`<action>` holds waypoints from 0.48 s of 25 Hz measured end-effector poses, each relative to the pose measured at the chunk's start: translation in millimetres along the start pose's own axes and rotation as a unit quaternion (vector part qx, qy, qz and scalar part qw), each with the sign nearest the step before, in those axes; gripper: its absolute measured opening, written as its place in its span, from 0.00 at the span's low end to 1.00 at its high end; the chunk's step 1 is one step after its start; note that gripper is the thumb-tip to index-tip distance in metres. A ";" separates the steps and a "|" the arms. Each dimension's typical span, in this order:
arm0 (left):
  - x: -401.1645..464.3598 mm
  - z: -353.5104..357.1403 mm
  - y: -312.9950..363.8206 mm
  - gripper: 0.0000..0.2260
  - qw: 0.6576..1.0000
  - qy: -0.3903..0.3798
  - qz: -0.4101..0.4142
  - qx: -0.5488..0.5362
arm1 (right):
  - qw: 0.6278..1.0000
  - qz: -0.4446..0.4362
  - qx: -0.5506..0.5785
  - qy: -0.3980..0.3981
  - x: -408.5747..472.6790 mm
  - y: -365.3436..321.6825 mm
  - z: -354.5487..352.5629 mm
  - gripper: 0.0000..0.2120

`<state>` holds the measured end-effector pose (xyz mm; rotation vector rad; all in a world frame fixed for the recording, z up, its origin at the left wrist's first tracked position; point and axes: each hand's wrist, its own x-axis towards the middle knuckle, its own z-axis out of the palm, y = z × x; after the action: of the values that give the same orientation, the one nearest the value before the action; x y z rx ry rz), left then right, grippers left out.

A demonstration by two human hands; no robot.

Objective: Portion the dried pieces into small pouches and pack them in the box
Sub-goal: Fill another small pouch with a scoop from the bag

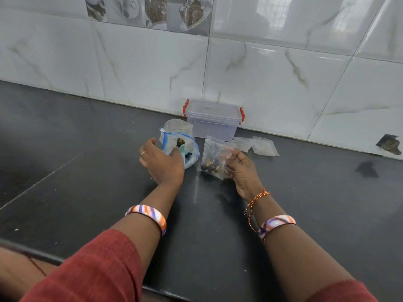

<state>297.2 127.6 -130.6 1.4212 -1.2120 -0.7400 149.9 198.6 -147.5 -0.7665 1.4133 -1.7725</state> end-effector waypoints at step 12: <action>-51.8 71.2 -1.6 0.09 0.948 -0.260 0.179 0.045 | 0.969 -0.045 -0.215 0.111 30.3 1.4 -6.6 0.13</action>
<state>217.3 153.2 -157.7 1.0561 -1.8749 -0.8345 128.0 176.8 -150.0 -0.8839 1.9823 -1.6773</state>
